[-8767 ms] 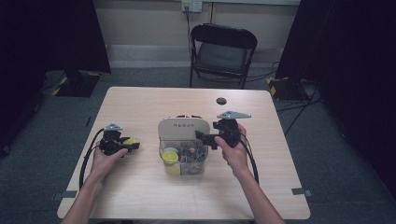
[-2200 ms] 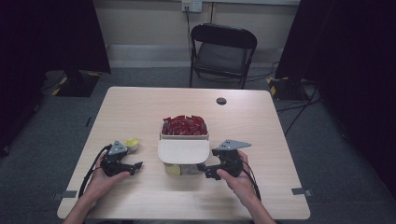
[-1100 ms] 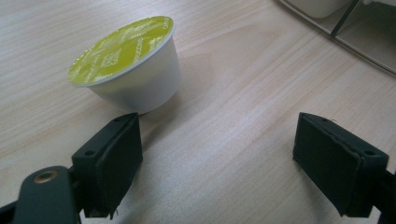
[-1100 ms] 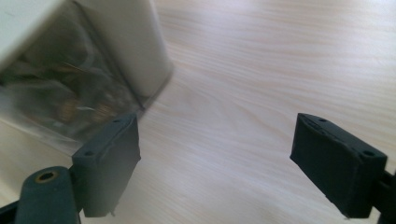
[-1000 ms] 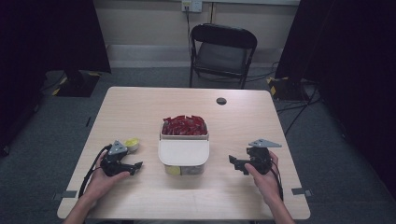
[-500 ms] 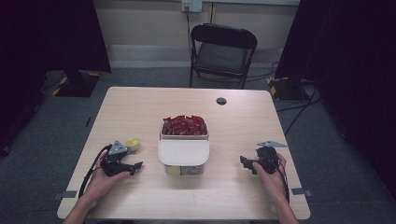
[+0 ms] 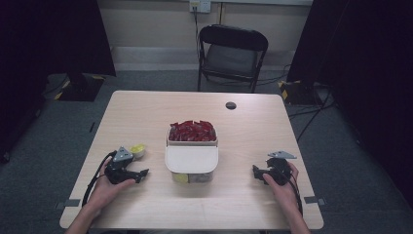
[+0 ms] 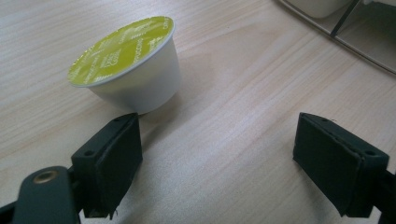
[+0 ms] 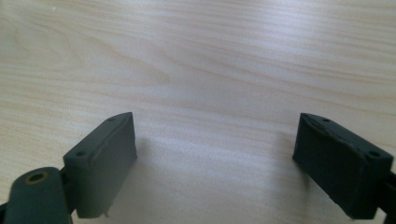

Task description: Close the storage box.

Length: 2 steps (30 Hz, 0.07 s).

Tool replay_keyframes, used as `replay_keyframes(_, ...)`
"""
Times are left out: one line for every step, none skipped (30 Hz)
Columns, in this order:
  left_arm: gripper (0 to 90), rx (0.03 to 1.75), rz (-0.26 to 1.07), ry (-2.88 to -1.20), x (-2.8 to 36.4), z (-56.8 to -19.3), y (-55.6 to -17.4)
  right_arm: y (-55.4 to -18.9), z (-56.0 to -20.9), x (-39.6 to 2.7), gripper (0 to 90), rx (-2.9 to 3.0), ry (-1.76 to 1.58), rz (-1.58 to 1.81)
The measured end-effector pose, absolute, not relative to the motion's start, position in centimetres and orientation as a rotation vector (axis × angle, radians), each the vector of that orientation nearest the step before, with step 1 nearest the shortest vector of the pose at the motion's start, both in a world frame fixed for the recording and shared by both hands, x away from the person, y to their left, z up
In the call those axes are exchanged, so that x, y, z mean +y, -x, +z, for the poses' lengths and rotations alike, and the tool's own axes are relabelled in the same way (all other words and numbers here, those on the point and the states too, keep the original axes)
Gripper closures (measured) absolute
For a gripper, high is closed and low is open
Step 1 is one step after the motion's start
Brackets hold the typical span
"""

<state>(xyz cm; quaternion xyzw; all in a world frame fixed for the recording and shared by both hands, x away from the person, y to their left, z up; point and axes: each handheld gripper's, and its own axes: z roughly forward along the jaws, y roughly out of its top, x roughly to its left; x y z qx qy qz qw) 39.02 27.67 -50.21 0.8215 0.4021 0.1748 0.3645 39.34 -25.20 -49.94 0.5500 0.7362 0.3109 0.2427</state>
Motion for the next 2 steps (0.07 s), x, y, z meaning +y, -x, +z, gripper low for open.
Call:
replay_keyframes(15.0, 1.034, 0.450, -2.114, 27.68, -50.21, -39.02, -39.36, -50.04, -25.17, 11.6, 2.001, -1.501, 0.859)
replay_keyframes(15.0, 1.034, 0.450, -2.113, 27.67, -50.21, -39.02, -39.35, -50.04, -25.16, 11.6, 2.001, -1.501, 0.860)
